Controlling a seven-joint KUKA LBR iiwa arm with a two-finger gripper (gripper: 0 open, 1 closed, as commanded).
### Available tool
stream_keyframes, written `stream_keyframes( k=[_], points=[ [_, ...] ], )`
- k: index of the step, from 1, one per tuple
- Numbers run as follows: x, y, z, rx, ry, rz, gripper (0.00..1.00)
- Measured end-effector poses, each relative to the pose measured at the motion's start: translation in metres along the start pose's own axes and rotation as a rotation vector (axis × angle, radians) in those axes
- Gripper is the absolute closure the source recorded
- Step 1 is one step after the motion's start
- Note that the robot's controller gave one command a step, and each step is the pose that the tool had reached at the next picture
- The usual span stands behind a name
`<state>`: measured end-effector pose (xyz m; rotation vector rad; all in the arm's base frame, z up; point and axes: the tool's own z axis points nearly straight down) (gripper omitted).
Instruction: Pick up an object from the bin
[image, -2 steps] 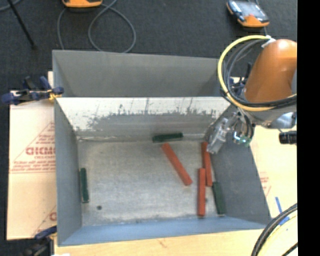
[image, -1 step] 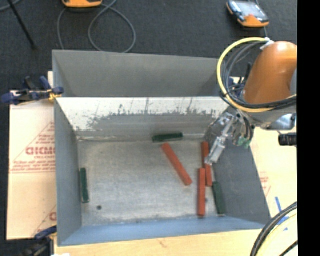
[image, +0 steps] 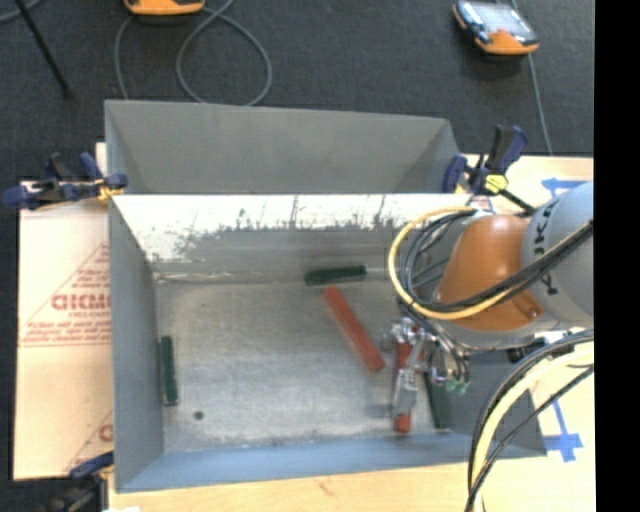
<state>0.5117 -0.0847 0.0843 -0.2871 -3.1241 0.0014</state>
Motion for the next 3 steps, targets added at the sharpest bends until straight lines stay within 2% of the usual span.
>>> stream_keyframes(
  k=[1, 2, 3],
  points=[
    [-0.032, 0.061, 0.014, -0.005, -0.009, 0.204, 0.00],
    [-0.032, 0.058, 0.013, -0.003, -0.010, 0.204, 1.00],
    [-0.033, 0.064, -0.152, -0.005, -0.015, 0.204, 1.00]
  ],
)
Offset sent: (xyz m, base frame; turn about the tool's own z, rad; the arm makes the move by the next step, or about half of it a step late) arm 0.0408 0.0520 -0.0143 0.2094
